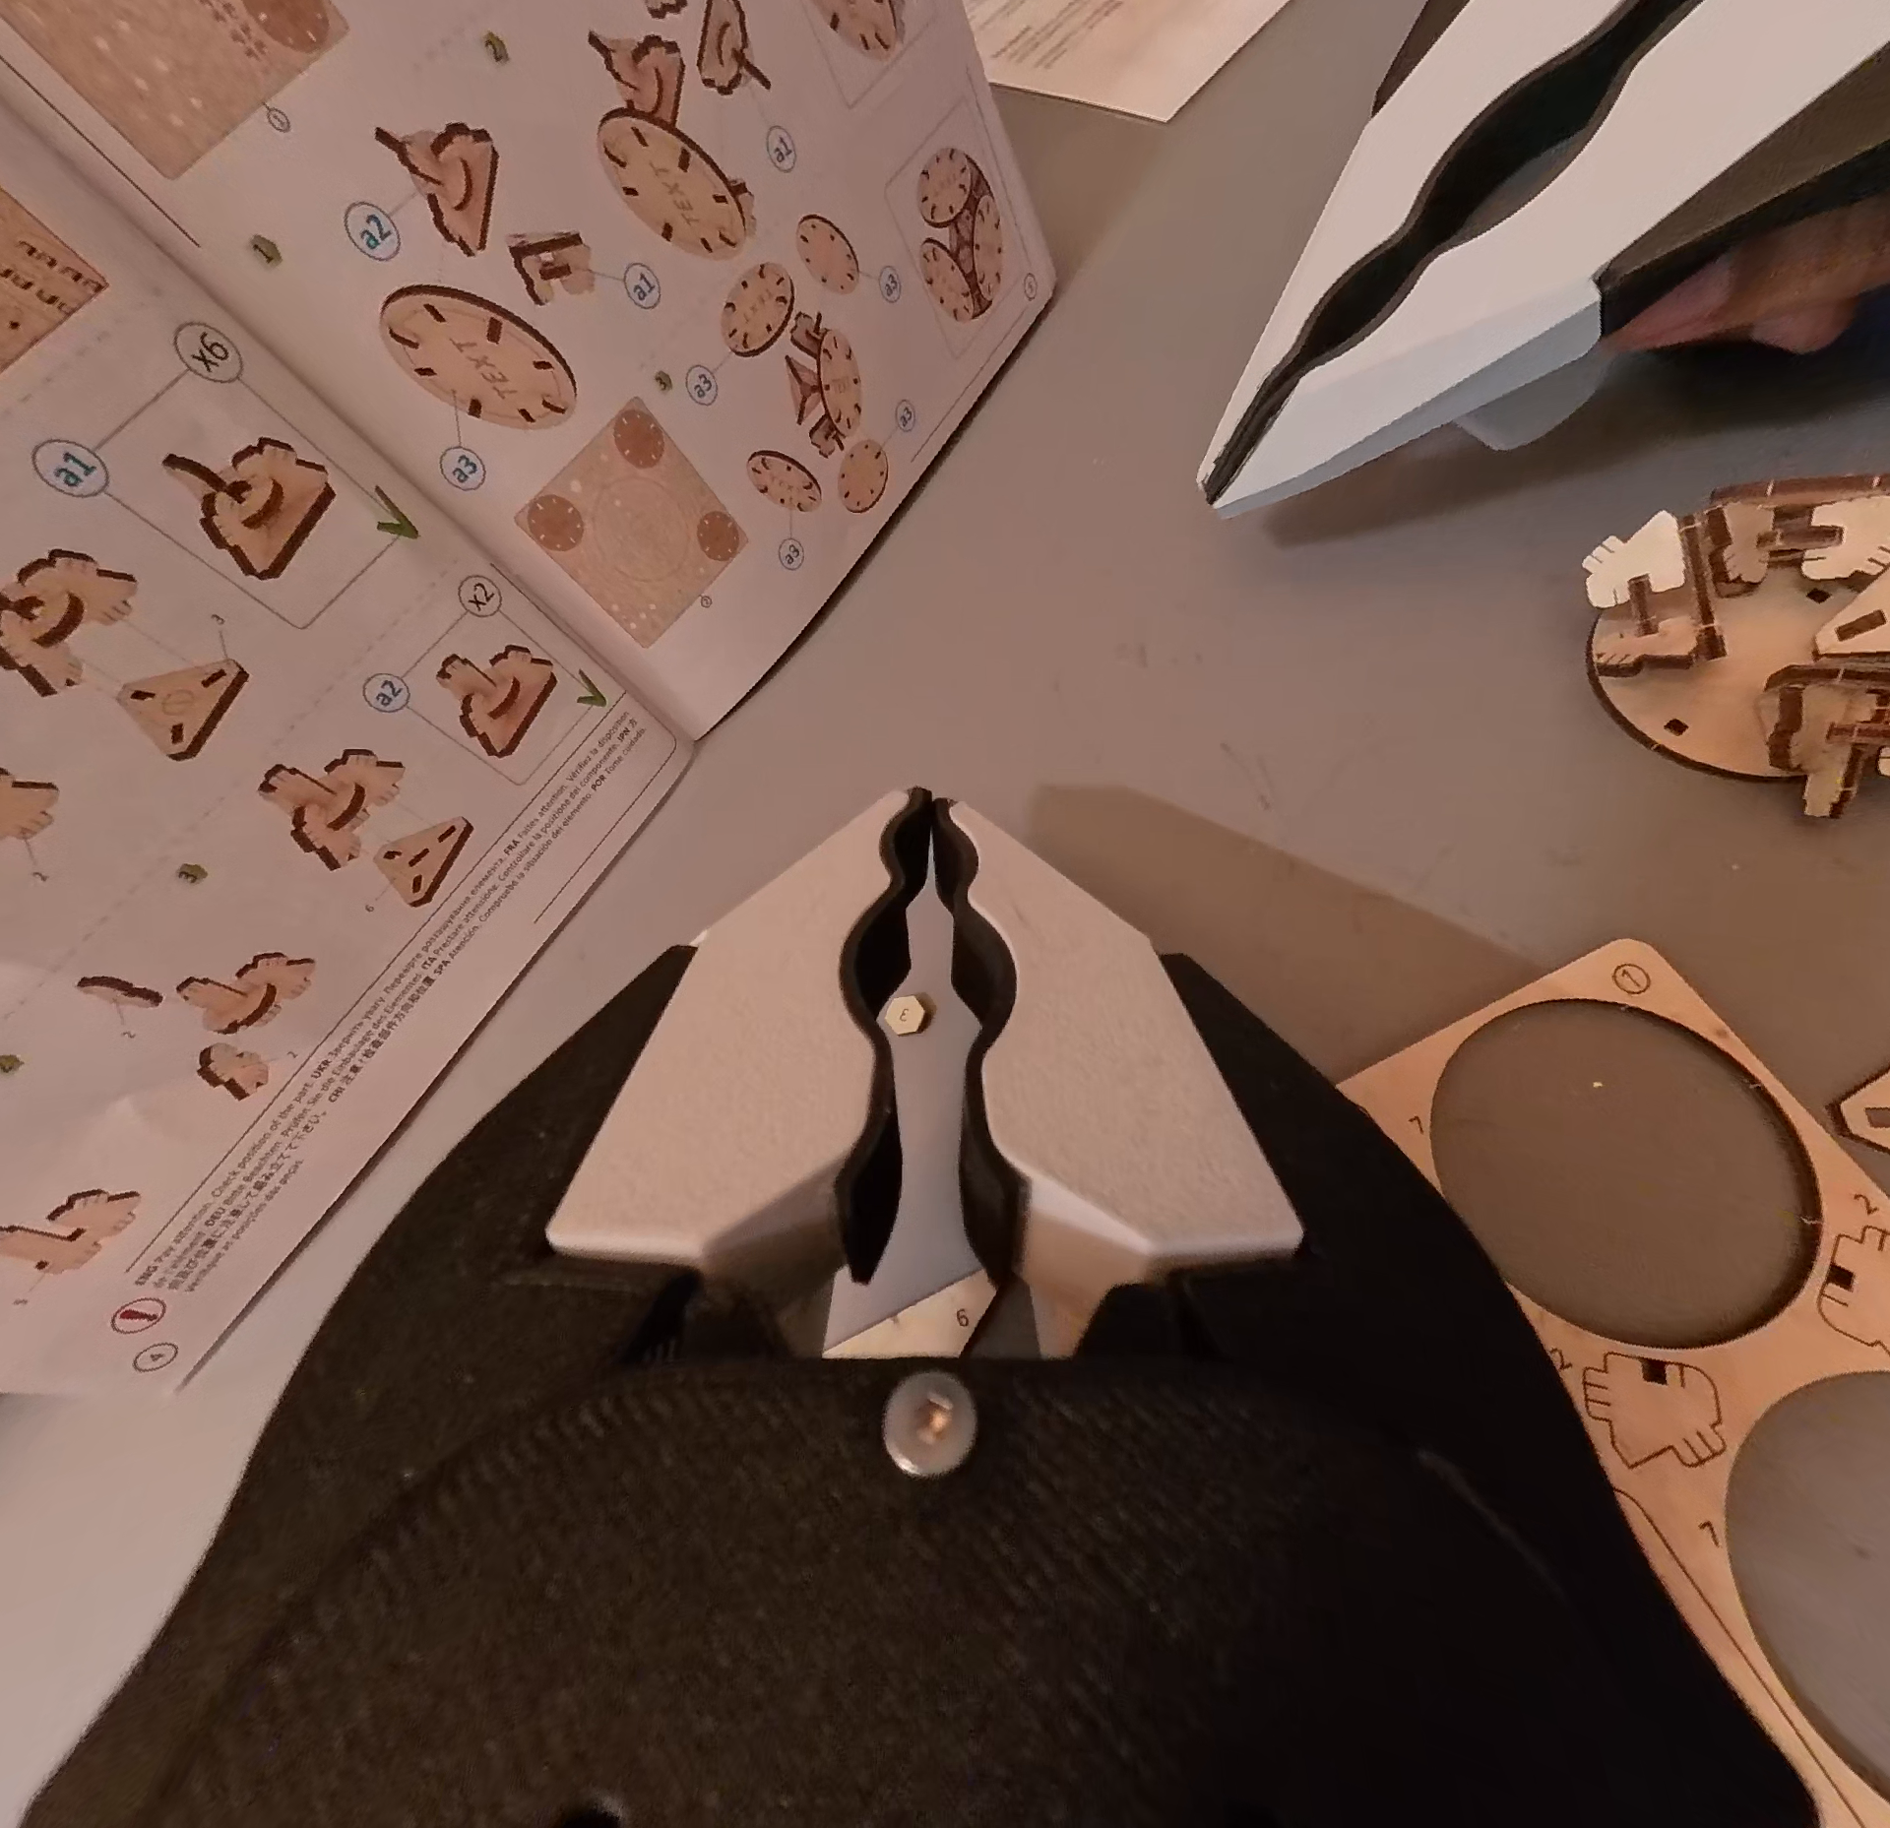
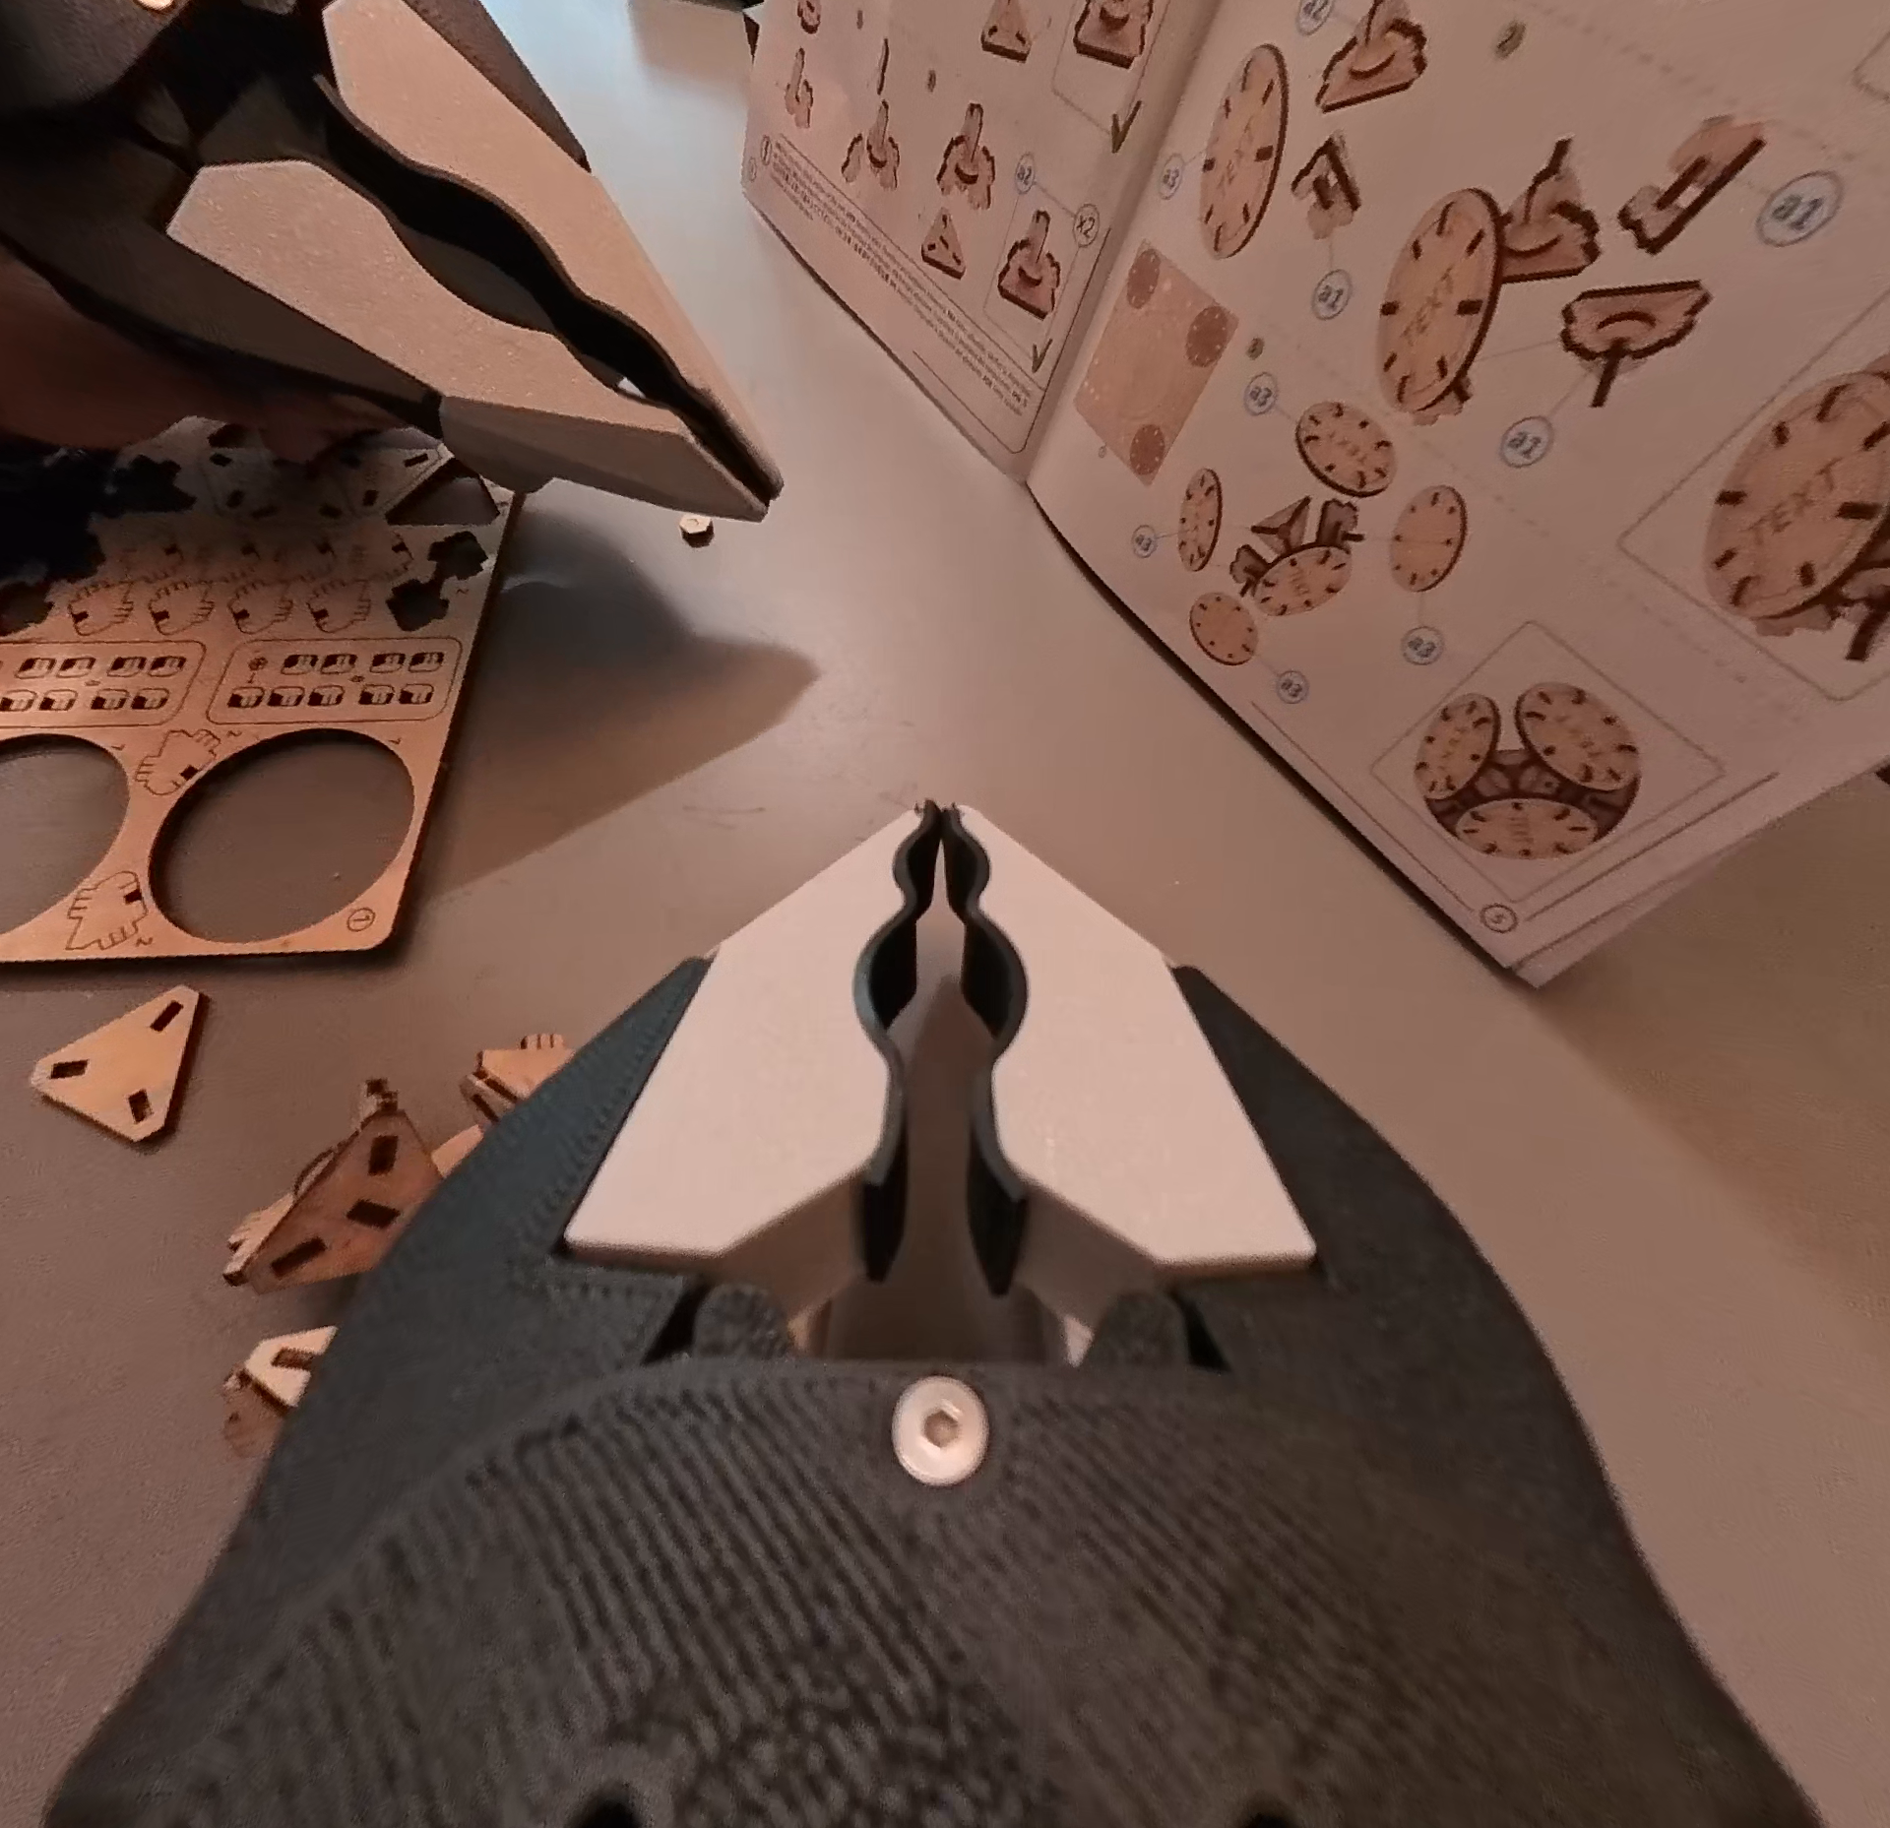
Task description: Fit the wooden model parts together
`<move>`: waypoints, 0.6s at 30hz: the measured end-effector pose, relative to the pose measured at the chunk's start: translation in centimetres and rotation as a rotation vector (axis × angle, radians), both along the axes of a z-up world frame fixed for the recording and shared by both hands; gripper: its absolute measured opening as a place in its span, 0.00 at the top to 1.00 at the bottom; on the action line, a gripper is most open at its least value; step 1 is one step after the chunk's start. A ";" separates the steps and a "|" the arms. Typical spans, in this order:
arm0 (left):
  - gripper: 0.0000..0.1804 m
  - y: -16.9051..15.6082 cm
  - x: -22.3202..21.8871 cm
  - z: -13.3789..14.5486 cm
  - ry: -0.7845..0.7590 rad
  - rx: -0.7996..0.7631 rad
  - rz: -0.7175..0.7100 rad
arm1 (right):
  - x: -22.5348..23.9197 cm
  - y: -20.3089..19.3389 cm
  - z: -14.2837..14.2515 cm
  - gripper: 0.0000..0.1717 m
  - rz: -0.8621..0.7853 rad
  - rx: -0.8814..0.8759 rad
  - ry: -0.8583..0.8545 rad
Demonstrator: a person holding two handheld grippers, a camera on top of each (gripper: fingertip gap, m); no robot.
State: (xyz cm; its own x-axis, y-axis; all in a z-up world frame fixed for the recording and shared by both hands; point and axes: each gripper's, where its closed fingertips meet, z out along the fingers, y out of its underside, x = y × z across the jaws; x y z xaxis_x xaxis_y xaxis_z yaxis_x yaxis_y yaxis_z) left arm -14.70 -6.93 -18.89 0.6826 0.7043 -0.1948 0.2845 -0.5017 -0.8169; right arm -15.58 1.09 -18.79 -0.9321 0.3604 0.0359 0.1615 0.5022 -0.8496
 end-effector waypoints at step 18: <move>1.00 0.1 0.1 -0.2 0.008 -0.026 -0.002 | 0.1 -0.2 -0.6 1.00 0.008 0.037 -0.001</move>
State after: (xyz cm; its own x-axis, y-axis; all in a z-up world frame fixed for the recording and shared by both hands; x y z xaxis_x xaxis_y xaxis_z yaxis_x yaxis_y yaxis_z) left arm -14.64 -6.85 -19.09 0.6822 0.6977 -0.2187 0.2767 -0.5232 -0.8061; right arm -15.46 0.94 -19.36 -0.9349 0.3517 0.0487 0.1580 0.5349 -0.8300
